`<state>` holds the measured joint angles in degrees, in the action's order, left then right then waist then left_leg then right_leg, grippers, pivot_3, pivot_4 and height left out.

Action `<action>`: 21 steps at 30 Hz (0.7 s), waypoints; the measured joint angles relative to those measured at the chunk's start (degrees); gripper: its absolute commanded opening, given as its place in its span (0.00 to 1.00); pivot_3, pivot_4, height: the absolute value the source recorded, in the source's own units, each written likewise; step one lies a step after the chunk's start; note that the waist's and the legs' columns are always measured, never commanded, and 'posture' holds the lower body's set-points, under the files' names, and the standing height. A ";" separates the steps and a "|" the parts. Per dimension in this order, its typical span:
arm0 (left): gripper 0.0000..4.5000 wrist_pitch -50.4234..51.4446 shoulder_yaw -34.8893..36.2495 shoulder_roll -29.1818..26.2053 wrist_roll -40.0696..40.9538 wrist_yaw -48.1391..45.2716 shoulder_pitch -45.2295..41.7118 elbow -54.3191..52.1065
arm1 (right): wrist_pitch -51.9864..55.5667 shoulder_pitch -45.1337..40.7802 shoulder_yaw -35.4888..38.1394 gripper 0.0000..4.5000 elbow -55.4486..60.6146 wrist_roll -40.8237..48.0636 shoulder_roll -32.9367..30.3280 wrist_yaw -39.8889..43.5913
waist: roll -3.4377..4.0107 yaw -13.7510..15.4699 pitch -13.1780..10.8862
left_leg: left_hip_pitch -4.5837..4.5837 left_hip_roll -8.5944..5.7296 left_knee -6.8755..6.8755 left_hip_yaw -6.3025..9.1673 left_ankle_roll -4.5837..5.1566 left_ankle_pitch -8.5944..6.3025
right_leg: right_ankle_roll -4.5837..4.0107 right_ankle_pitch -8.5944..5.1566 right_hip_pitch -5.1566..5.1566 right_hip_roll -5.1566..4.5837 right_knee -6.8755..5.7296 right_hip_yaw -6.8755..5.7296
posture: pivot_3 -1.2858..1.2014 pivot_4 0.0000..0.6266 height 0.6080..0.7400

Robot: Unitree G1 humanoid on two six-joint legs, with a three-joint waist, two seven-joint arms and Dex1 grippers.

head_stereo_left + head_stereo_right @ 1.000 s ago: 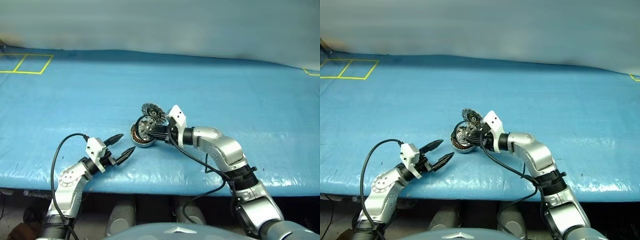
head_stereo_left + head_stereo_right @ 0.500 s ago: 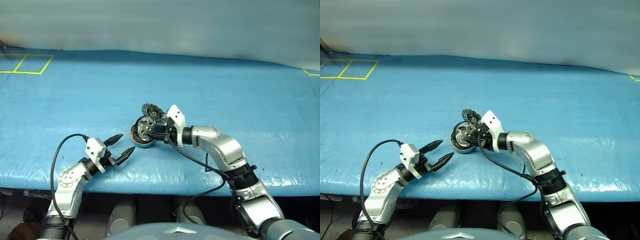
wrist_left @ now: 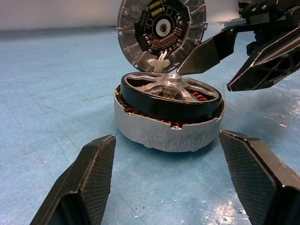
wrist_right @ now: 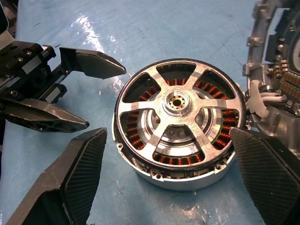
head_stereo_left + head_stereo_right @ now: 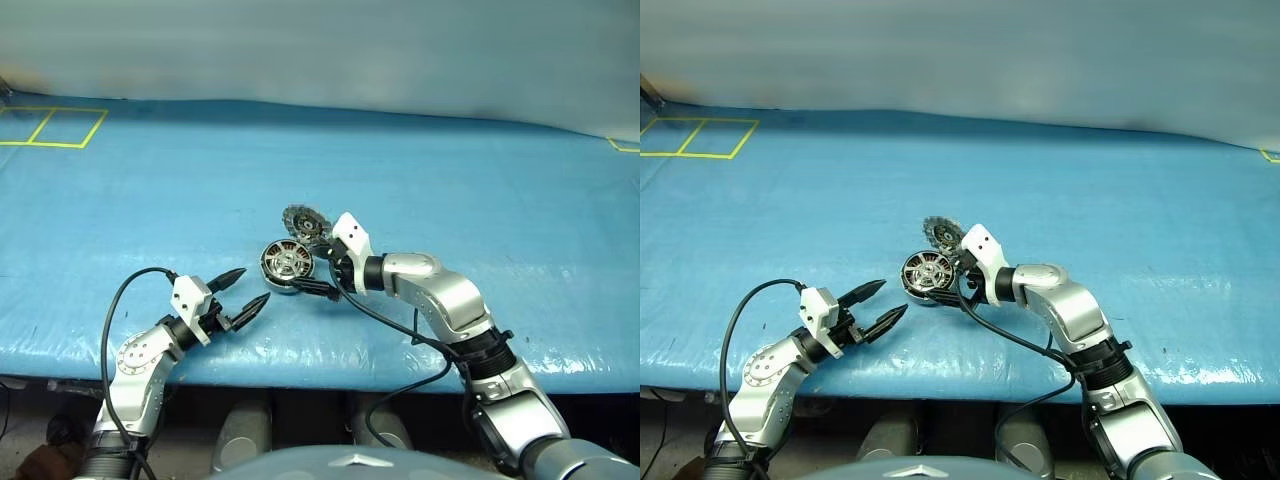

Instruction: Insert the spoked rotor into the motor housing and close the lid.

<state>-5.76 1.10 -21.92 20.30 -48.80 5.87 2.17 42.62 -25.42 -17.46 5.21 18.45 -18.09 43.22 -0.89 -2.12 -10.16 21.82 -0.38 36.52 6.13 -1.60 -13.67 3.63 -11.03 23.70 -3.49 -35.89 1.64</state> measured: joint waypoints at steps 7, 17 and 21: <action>0.86 -0.01 0.00 0.00 0.00 0.00 0.00 0.00 | 0.14 0.87 1.07 0.99 2.00 1.81 0.73 0.15 | 0.00 0.00 0.00 | 0.00 0.00 0.00 0.00 0.00 0.00 | 0.00 0.00 0.00 0.00 0.00 0.00 | 0.52 0.24 1.00; 0.86 -0.02 0.04 -0.01 0.01 0.01 0.01 0.00 | 0.58 2.14 3.35 0.99 7.99 5.79 2.55 -2.20 | 0.00 0.00 0.00 | 0.00 0.00 0.01 0.00 0.00 0.00 | 0.00 0.00 0.00 0.00 0.00 0.00 | 0.52 0.24 1.00; 0.86 -0.02 0.04 -0.02 0.00 0.00 -0.01 0.01 | -2.96 2.29 1.60 0.99 5.89 0.66 3.13 -6.40 | 0.00 -0.01 0.00 | 0.01 0.00 0.00 0.00 0.00 0.00 | 0.00 0.00 0.02 0.00 0.00 0.00 | 0.52 0.24 1.00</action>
<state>-5.78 1.14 -21.94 20.30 -48.80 5.86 2.18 39.66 -23.13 -15.86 11.10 19.11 -14.97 36.81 -0.89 -2.13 -10.16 21.83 -0.38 36.52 6.12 -1.60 -13.67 3.63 -11.03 23.72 -3.49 -35.89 1.64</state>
